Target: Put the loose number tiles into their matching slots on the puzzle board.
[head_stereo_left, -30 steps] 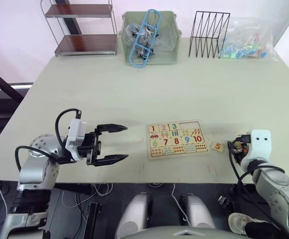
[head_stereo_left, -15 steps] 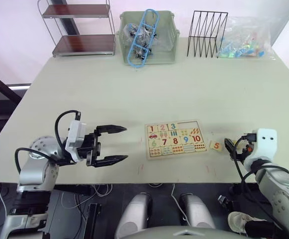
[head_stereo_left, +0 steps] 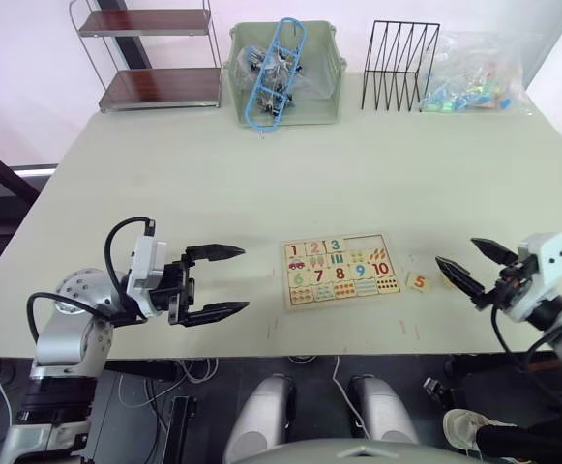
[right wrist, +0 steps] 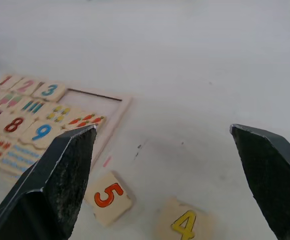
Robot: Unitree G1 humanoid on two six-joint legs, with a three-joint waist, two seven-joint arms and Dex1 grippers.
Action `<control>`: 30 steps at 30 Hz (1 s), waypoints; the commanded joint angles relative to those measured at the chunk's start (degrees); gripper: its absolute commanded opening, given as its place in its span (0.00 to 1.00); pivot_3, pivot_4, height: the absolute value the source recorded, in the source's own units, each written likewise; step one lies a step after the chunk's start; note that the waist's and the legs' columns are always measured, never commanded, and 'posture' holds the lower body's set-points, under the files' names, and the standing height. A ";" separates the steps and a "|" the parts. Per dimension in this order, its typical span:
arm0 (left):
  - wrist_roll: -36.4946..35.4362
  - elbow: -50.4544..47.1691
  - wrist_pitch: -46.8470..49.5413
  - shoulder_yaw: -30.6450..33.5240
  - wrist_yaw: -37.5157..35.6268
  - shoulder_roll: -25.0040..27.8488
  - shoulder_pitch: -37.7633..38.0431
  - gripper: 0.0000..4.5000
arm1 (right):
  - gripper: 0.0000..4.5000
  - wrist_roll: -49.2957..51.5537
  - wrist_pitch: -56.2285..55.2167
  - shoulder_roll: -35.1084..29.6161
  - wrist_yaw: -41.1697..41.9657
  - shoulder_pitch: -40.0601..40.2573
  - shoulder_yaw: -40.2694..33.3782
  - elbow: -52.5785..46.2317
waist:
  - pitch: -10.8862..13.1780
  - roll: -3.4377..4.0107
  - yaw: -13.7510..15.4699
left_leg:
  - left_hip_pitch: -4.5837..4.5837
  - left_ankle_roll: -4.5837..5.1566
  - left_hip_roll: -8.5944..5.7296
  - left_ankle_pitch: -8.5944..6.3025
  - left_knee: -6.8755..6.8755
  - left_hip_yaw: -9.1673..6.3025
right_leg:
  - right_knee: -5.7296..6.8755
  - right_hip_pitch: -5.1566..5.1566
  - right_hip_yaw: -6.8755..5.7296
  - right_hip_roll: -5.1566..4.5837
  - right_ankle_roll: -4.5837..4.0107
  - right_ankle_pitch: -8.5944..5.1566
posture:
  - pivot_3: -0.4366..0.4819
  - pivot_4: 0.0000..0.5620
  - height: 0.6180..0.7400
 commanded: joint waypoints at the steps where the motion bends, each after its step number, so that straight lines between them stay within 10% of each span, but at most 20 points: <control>1: -0.58 -0.89 -0.83 0.81 0.26 0.01 -0.60 1.00 | 1.00 1.13 -8.88 -3.41 12.13 -2.99 1.36 6.92 | 0.00 0.00 0.01 | 0.01 0.00 0.02 0.00 0.00 0.00 | 0.00 0.00 0.00 0.01 0.00 0.00 | 0.48 0.27 1.00; 12: -0.57 -1.58 -0.71 0.29 0.29 -0.32 -0.47 1.00 | 1.00 -6.91 -25.03 -14.28 33.63 -15.30 11.23 33.24 | 0.01 0.00 0.03 | 0.00 -0.01 0.01 0.00 0.02 0.03 | 0.00 0.00 0.02 -0.03 -0.01 0.01 | 0.48 0.27 1.00; 30: -0.93 -1.94 -0.13 0.68 -0.63 1.38 -1.36 1.00 | 1.00 -16.26 -47.43 -14.83 43.99 -29.96 18.69 65.21 | 0.02 0.02 -0.01 | 0.01 -0.03 -0.01 0.01 0.02 0.03 | 0.01 0.00 0.03 -0.05 -0.02 0.02 | 0.48 0.27 1.00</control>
